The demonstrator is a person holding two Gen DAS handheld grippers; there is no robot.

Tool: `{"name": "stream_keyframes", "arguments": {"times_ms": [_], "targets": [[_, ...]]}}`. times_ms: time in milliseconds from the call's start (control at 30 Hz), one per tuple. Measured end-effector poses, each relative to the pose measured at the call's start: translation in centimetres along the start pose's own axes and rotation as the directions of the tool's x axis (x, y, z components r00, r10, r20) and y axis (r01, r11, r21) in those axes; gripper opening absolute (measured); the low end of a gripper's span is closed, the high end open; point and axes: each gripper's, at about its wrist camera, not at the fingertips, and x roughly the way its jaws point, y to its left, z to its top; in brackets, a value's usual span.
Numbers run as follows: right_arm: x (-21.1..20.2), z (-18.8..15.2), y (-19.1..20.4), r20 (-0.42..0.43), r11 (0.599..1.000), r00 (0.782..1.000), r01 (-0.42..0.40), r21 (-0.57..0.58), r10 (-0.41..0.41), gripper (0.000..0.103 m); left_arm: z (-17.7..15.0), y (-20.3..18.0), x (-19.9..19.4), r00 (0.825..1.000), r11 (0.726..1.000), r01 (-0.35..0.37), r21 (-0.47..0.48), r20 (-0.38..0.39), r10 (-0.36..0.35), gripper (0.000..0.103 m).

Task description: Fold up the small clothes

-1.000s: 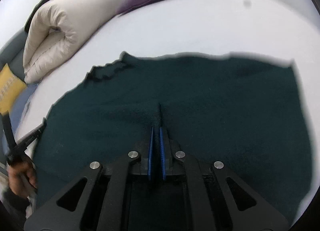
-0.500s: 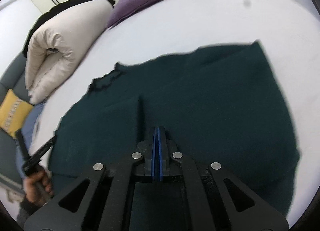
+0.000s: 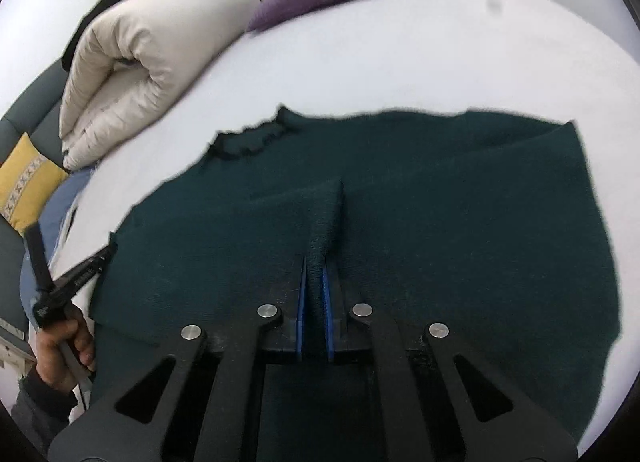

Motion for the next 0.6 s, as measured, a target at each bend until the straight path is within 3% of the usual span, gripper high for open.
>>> {"name": "stream_keyframes", "arguments": {"times_ms": [133, 267, 333, 400, 500, 600], "targets": [[-2.6, -0.5, -0.1, 0.050, 0.997, 0.997, -0.058, 0.046, 0.055, 0.005, -0.1, -0.5, 0.1, 1.000, 0.999, -0.018, 0.027, 0.003, 0.018, 0.011], [0.6, -1.7, -2.2, -0.029, 0.995, 0.999, -0.024, 0.097, 0.027, 0.005, -0.3, -0.6, -0.1, 1.000, 0.999, -0.023, 0.036, 0.013, 0.023, 0.011], [0.6, -2.1, -3.2, -0.006, 0.984, 0.997, -0.075, 0.159, 0.077, 0.005, -0.2, -0.2, -0.1, 1.000, 1.000, -0.017, 0.018, 0.012, 0.017, 0.016], [0.4, -2.1, -3.0, 0.006, 0.986, 0.997, -0.073, 0.152, 0.072, 0.006, -0.1, 0.3, -0.9, 1.000, 1.000, -0.010, -0.018, 0.018, 0.010, 0.019], [0.5, -2.2, -3.5, 0.000, 0.983, 0.995, -0.097, 0.155, 0.098, 0.006, -0.4, 0.7, -3.9, 0.997, 0.998, 0.026, -0.058, 0.079, -0.021, 0.019], [0.1, -2.4, -3.8, 0.004, 0.980, 0.993, -0.114, 0.165, 0.115, 0.006, -1.5, 0.3, -6.0, 0.994, 0.995, 0.080, -0.054, 0.081, -0.075, 0.018]]}}
